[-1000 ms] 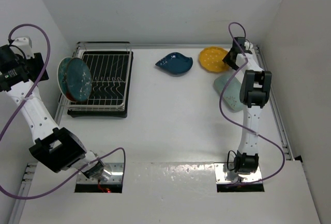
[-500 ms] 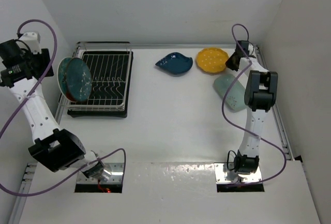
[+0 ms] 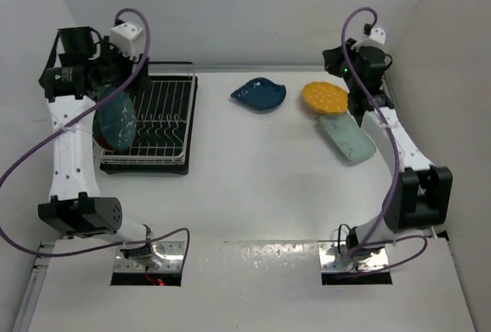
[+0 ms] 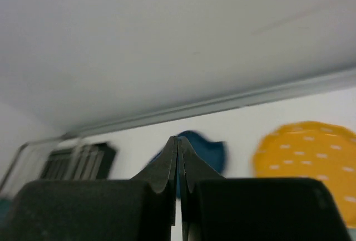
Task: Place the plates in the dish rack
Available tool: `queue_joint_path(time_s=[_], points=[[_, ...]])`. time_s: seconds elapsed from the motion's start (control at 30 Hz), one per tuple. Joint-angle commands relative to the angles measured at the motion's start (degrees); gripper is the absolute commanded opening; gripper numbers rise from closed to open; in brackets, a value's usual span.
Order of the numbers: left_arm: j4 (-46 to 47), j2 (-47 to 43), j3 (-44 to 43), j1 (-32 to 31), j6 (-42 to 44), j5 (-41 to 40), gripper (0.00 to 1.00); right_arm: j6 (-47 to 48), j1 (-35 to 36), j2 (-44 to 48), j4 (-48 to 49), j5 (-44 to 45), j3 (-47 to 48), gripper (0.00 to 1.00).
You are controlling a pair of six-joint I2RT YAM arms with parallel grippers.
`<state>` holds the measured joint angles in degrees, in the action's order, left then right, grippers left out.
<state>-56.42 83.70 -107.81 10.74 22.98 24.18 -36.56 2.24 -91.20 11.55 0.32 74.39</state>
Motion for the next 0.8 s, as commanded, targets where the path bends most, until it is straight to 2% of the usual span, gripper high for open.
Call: queue_joint_path(time_s=[0.0,0.13,0.2,0.27,0.37,0.43,0.47,0.5,0.53,0.57,0.63,0.67,0.77], points=[[-1.8,3.4,-1.2,-5.7,-1.1,11.3,0.73,3.9,5.5,5.6,5.4,-9.3,-7.3,0.00],[-0.5,7.3,-1.8,-12.6,-4.3,11.9,0.73,5.1,13.9,8.0,4.1,-14.1,-10.1,0.00],[-0.5,9.0,-2.3,-15.0,-4.8,10.7,0.73,5.0,16.1,9.3,-0.3,-7.9,-10.0,0.00],[-0.5,9.6,-2.3,-17.1,-4.8,10.7,0.73,3.6,16.0,11.4,-1.6,-2.7,-11.7,0.00],[-0.5,9.6,-1.6,-17.7,-4.2,10.7,0.73,0.3,12.1,12.6,-2.6,1.3,-14.0,0.00],[-0.5,9.6,-0.3,-17.7,-3.6,10.7,0.73,1.3,9.6,9.5,-8.3,4.2,-10.9,0.22],[-0.5,9.0,-0.3,-17.7,-3.6,10.7,0.74,2.2,8.8,8.0,-15.1,7.5,-5.7,0.32],[-0.5,9.0,0.2,-17.7,-3.6,10.0,0.74,2.8,8.2,6.3,-17.2,8.4,-3.9,0.47],[-0.5,8.4,0.8,-17.7,-3.6,9.5,0.74,3.4,5.0,0.3,-19.3,8.9,-2.2,0.55],[-0.5,7.7,0.8,-17.7,-3.6,9.5,0.74,2.4,3.8,-2.1,-26.3,9.9,3.8,0.59],[-0.5,6.8,2.6,-17.7,-3.0,8.8,0.74,0.4,-1.1,-9.4,-30.8,10.7,8.0,0.64],[-0.5,6.8,3.1,-17.7,-3.0,8.8,0.74,-1.3,-2.0,-14.0,-36.4,10.2,14.7,0.64],[-0.5,5.1,5.0,-17.7,-1.7,6.6,0.74,-3.6,-7.2,-25.2,-39.7,10.3,21.8,0.68]])
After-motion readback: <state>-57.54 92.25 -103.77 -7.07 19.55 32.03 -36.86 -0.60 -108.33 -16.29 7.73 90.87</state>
